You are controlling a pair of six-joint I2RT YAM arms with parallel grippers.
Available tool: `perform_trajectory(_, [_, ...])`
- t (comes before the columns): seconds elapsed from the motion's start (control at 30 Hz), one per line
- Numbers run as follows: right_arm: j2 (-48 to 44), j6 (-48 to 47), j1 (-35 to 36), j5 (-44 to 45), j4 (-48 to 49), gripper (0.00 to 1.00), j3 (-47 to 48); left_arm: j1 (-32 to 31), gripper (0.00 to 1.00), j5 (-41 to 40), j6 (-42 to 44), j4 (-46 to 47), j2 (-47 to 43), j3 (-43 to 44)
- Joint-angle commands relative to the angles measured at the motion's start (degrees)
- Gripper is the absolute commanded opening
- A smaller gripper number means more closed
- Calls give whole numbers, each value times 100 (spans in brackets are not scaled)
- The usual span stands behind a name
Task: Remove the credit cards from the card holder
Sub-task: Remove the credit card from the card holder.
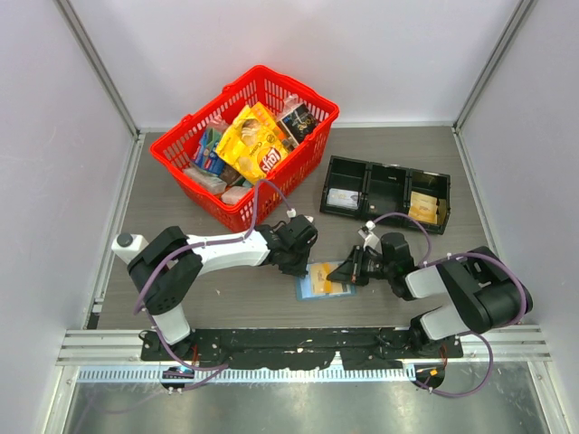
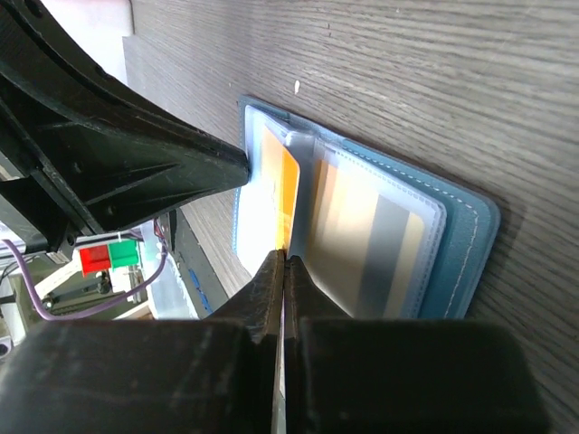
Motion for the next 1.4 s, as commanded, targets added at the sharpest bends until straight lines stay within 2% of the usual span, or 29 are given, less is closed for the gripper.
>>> perform_trajectory(0.0, [-89, -352, -36, 47, -437, 9, 230, 33, 0, -56, 134, -35, 208, -9])
perform_trajectory(0.07, [7, -335, -36, -15, -376, 15, 274, 16, 0, -56, 134, -35, 225, -9])
perform_trajectory(0.2, [306, -230, -19, -155, -17, 22, 318, 16, 0, -56, 134, -35, 216, -18])
perform_trajectory(0.43, [667, -195, 8, -252, 230, 22, 441, 25, 0, -56, 126, -26, 190, -27])
perform_trajectory(0.53, [632, -195, 8, -235, 257, 12, 423, 16, 0, -56, 126, -26, 190, -36])
perform_trajectory(0.57, [614, -212, 16, -226, 248, 4, 415, 16, 0, -56, 117, -26, 181, -44])
perform_trajectory(0.6, [553, -221, -1, -217, 196, 1, 397, 16, 0, -56, 117, -26, 190, -44])
perform_trajectory(0.7, [212, -274, -132, -60, -41, 1, 301, 16, 0, -56, 117, -9, 181, -62])
perform_trajectory(0.77, [-130, -370, -220, 98, -392, 1, 283, 25, 0, -56, 117, 0, 146, -71])
perform_trajectory(1.03, [-2037, -1116, -370, 1153, -3325, 1, 722, 34, 0, -109, 117, 70, 94, -115])
perform_trajectory(1.13, [-2592, -1161, -388, 1522, -3881, 1, 941, 25, 0, -152, 99, 88, 6, -97])
perform_trajectory(1.2, [-2927, -1127, -388, 1715, -4251, 1, 1064, 25, 3, -196, 82, 106, -152, -89])
perform_trajectory(1.37, [-3770, -889, -405, 2191, -4568, 1, 1399, 25, 28, -556, 178, -34, -968, 78])
